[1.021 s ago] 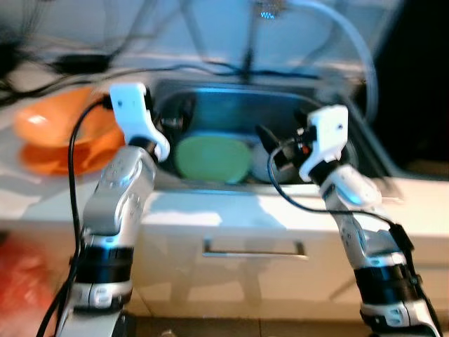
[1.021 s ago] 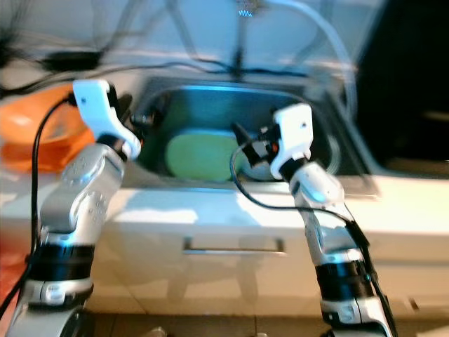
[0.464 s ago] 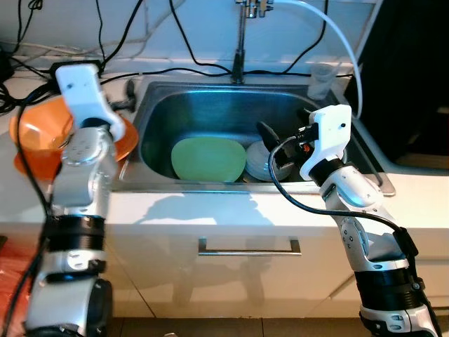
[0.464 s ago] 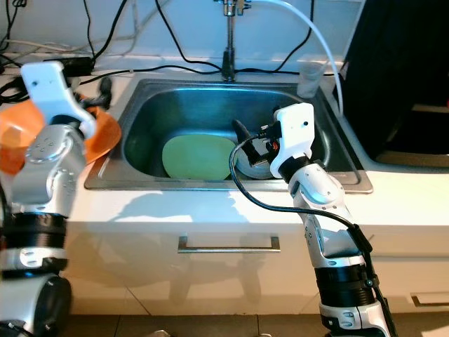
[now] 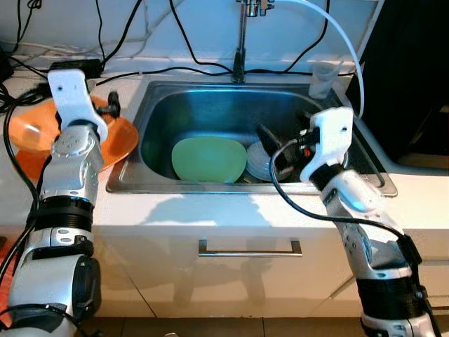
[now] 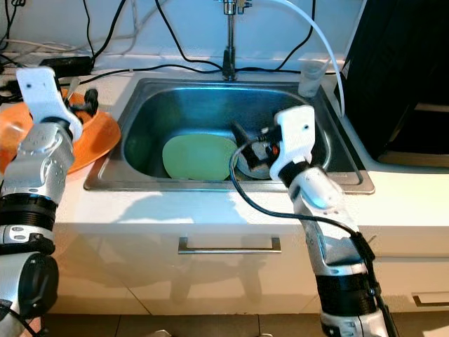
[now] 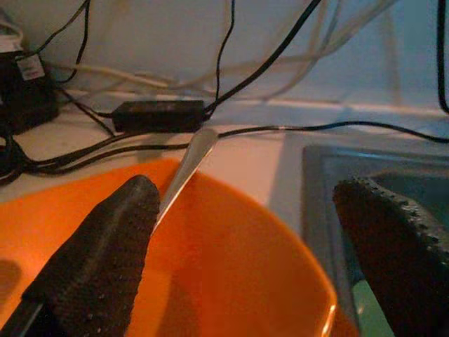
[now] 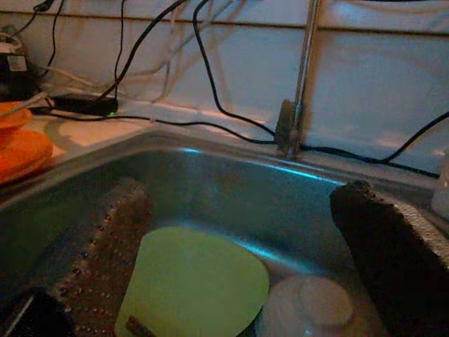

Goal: Kitchen organization

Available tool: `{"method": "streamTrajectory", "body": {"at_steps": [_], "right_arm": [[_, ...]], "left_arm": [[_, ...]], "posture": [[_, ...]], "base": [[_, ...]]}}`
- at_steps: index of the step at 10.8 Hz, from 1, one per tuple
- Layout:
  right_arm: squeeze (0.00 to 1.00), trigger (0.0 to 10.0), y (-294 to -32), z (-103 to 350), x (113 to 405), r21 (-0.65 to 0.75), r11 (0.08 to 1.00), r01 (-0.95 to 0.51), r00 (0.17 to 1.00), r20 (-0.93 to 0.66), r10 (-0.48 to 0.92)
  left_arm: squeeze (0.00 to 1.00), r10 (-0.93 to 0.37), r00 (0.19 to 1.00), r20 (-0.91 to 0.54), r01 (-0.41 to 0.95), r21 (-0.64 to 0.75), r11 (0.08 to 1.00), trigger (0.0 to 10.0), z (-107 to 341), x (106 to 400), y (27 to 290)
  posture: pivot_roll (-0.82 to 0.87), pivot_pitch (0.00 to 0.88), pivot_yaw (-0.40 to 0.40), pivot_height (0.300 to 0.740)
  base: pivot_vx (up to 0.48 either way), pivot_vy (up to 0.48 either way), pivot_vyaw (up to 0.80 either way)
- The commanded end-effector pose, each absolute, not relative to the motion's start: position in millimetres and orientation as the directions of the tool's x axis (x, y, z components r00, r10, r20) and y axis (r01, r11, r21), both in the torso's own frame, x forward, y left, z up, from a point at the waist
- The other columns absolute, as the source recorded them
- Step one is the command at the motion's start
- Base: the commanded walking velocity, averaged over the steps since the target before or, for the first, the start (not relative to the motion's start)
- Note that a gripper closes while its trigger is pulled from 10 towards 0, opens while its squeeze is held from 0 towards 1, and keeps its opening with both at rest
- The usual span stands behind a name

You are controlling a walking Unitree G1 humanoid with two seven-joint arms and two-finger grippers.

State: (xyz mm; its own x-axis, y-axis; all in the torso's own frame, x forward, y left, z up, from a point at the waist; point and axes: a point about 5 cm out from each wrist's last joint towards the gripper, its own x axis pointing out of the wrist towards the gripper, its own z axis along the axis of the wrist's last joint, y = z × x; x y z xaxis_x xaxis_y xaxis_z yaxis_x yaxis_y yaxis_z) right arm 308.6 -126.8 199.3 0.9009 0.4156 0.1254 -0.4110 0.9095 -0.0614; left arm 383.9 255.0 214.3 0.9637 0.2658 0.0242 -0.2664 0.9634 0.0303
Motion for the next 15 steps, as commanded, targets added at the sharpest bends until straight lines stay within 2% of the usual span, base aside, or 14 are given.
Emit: {"method": "streamTrajectory", "body": {"at_steps": [1,3,7,10,14,15], "right_arm": [[1.0,10.0,-123.7,201.0,303.5,-0.051,0.901,-0.43,0.892,0.13,0.433],[1.0,10.0,-114.9,199.5,296.1,-0.054,0.87,-0.489,0.862,0.124,0.492],[1.0,10.0,-111.1,200.1,292.3,-0.041,0.857,-0.513,0.85,0.113,0.514],[0.97,10.0,-96.9,197.2,279.4,-0.045,0.781,-0.624,0.775,0.092,0.625],[0.98,10.0,-94.9,197.6,276.0,-0.045,0.768,-0.639,0.762,0.093,0.64],[0.97,10.0,-95.9,197.8,276.3,-0.045,0.769,-0.637,0.764,0.093,0.639]], "left_arm": [[0.0,0.3,0.953,0.036,-0.301,0.036,0.953,10.0,220.3,385.0,262.8],[0.0,0.323,0.946,0.024,-0.324,0.055,0.944,10.0,216.2,385.4,269.5],[0.0,0.325,0.945,-0.02,-0.322,0.088,0.943,10.0,213.0,387.5,278.1],[0.0,0.325,0.945,-0.04,-0.32,0.101,0.942,10.0,212.9,389.2,281.5],[0.0,0.31,0.948,-0.069,-0.304,0.086,0.949,10.0,205.9,390.2,278.9],[0.0,0.313,0.947,-0.07,-0.306,0.095,0.947,10.0,205.4,389.8,280.1]], "posture": [[-0.03,0.0,0.048,0.74],[-0.03,0.0,0.049,0.74],[-0.03,0.0,0.059,0.74],[-0.03,0.0,0.072,0.74],[-0.04,0.0,0.076,0.74],[-0.04,0.0,0.076,0.74]], "base": [[0.0,0.0,0.0],[0.0,0.0,0.0],[0.0,0.0,0.0],[0.0,0.0,0.0],[0.0,0.0,0.74],[0.0,0.0,0.0]]}}
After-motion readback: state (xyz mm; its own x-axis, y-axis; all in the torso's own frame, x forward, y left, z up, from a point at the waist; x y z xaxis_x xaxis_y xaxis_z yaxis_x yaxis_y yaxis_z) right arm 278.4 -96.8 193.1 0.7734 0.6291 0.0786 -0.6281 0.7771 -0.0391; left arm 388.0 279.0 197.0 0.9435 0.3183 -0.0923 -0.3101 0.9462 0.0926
